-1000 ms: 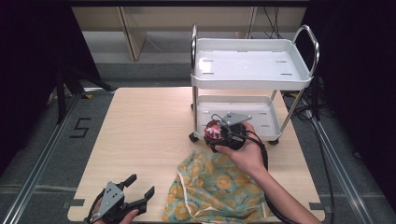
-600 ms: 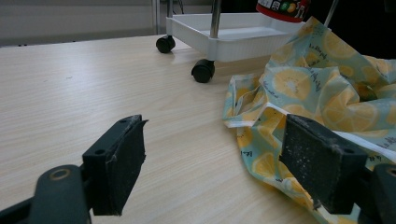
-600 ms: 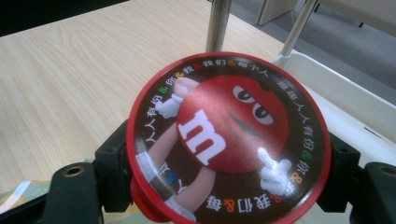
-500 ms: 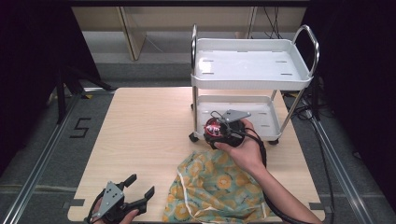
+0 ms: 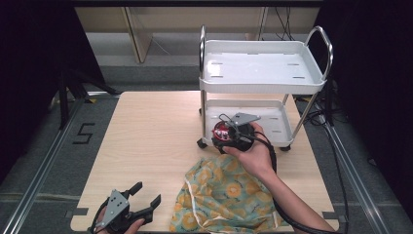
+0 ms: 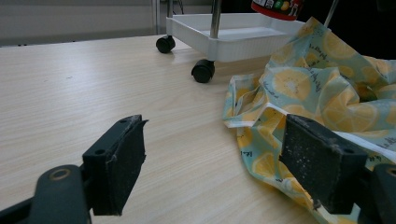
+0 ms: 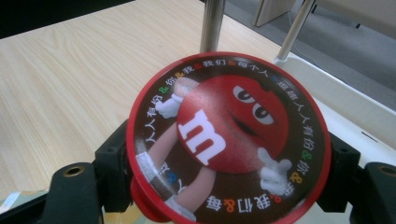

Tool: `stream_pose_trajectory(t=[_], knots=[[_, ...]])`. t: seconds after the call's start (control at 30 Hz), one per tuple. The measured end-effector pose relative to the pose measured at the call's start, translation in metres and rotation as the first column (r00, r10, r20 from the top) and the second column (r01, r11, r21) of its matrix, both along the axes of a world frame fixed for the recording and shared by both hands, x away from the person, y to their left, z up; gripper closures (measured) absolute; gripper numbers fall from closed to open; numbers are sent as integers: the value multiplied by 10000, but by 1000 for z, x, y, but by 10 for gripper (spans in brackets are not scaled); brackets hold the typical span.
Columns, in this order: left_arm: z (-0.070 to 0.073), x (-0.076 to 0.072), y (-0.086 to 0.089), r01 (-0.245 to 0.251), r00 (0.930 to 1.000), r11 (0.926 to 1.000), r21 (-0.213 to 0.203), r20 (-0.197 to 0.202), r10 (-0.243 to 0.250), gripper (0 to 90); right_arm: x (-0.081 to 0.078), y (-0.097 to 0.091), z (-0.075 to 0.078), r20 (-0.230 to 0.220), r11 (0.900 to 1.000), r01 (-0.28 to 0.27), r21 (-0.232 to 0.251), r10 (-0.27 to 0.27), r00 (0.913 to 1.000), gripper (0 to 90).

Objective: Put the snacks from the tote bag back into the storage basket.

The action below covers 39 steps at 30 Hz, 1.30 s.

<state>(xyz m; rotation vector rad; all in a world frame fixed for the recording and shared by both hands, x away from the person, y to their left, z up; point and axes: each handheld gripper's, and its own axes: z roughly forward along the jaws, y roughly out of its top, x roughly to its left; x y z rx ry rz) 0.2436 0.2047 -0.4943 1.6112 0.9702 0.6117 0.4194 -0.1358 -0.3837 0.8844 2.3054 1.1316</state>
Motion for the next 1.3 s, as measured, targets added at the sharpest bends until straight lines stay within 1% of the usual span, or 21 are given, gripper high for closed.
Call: stream_pose_trajectory(t=[0.03, 0.07, 0.1, 0.17, 0.33, 0.37, 0.5, 0.57, 0.6, 0.73, 0.77, 0.8, 0.93, 0.97, 1.0, 1.03, 1.1, 1.17, 1.2, 1.23, 1.3], knots=[[0, 0, 0, -2, 10000, 10000, 3, -3, 2, 211, 1, 0, 0, 103, 10000, -83, -40, 84, 9999, 264], [0, 0, 0, -4, 10000, 10000, 6, -6, 4, 211, 1, 0, 1, -103, 10000, -15, -17, 15, 9999, 264], [0, 0, 0, 5, 10000, 10000, 15, -3, -5, 211, 1, 1, 1, -181, 10000, 34, -1, -34, 9998, 264], [0, 0, 0, 17, 10000, 10000, 32, -8, -17, 211, 3, 2, 1, 56, 10000, -46, 3, 46, 10000, 264], [0, 0, 0, 14, 10000, 10000, 11, -1, -14, 211, 4, 6, 2, -138, 10000, 20, 16, -20, 9999, 264], [0, 0, 0, 49, 10000, 10000, 47, 10, -49, 211, 5, 7, 2, -111, 10000, 13, -62, -14, 9999, 264], [0, 0, 0, 11, 10000, 10000, -11, -9, -11, 211, 6, 7, 2, 41, 10000, 18, -38, -18, 10000, 264], [0, 0, 0, 30, 10000, 10000, -4, -22, -30, 211, 7, 7, 3, 45, 9999, -39, -99, 40, 10000, 264], [0, 0, 0, 23, 10000, 10000, -12, -8, -23, 211, 8, 7, 3, -68, 10000, 11, -36, -11, 10000, 264], [0, 0, 0, 5, 10000, 10000, -46, -29, -5, 211, 10, 7, 2, -90, 9999, 84, -54, -85, 9999, 264], [0, 0, 0, 10, 10000, 10000, -47, -26, -10, 211, 11, 6, 2, 8, 9999, 53, -104, -53, 10000, 264], [0, 0, 0, 26, 10000, 10000, -25, -9, -26, 211, 12, 6, 3, -70, 9997, 165, -161, -166, 9998, 264], [0, 0, 0, 38, 10000, 10000, 1, -2, -38, 211, 15, 7, 2, -129, 9999, 137, -59, -138, 9998, 264], [0, -1, 0, 35, 10000, 10000, 3, -1, -35, 211, 15, 7, 2, -246, 9998, 172, -95, -175, 9995, 264], [0, -1, 0, 13, 10000, 10000, 7, -9, -13, 211, 16, 7, 2, -170, 9997, 211, -78, -212, 9996, 264], [0, -1, 0, 36, 10000, 10000, -15, 1, -36, 211, 17, 7, 2, -160, 9997, 192, -154, -195, 9997, 264], [0, 0, 0, 46, 10000, 10000, -14, 1, -46, 211, 19, 8, 1, -194, 9997, 210, -90, -212, 9996, 264], [0, -1, 0, 39, 10000, 10000, -7, 7, -39, 211, 20, 8, 0, -41, 9997, 215, -138, -216, 9998, 264], [0, -1, 0, 57, 10000, 10000, -8, 10, -57, 211, 20, 8, 0, -155, 9996, 273, -35, -273, 9995, 264], [0, -1, 0, 41, 10000, 10000, -4, 6, -41, 211, 21, 8, -1, -211, 9995, 285, -161, -289, 9994, 264], [0, -1, 0, 21, 10000, 10000, -5, 0, -21, 211, 20, 9, -1, -242, 9993, 329, -150, -332, 9992, 264]])
